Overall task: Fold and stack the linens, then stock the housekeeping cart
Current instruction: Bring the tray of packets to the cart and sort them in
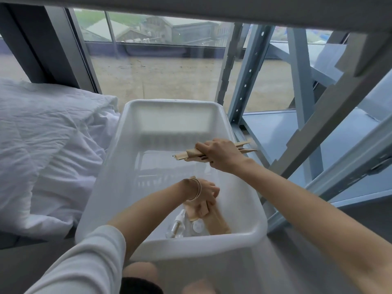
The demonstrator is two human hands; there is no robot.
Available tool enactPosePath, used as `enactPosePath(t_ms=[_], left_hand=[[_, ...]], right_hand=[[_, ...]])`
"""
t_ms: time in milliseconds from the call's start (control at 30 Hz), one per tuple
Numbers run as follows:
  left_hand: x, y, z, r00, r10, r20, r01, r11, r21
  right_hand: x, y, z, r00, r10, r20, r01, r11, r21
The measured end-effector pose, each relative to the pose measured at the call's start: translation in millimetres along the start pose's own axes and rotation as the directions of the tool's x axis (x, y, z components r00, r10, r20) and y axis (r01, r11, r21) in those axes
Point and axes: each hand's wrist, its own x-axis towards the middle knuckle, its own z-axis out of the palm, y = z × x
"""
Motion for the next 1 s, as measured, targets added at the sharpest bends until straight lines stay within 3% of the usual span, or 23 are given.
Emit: enactPosePath(t_ms=[167,333,567,700,867,1000], left_hand=[[-40,1,22,0.98,-0.197,0.035,0.2,0.967,-0.16],[-80,5,62,0.931,-0.36,0.054,0.353,0.856,-0.378],[-124,7,76,0.846,-0.533,0.014,0.509,0.8,-0.317],[-159,9,53,0.808,-0.589,-0.012,0.533,0.739,-0.411],[-210,15,-1,0.818,-0.571,-0.073,0.492,0.759,-0.426],[-266,29,-52,0.805,-0.593,-0.016,0.525,0.726,-0.444]], right_hand=[[3,-5,5,1.0,0.011,-0.003,-0.011,1.0,-0.013],[13,-11,12,1.0,0.017,0.002,-0.017,0.998,-0.06],[26,-38,16,0.999,-0.002,0.034,0.005,0.997,-0.078],[20,-51,-3,0.992,0.039,0.124,-0.034,0.999,-0.04],[8,-60,-66,0.976,0.089,0.199,-0.096,0.995,0.023],[-8,-62,-138,0.953,0.13,0.274,-0.149,0.988,0.047]])
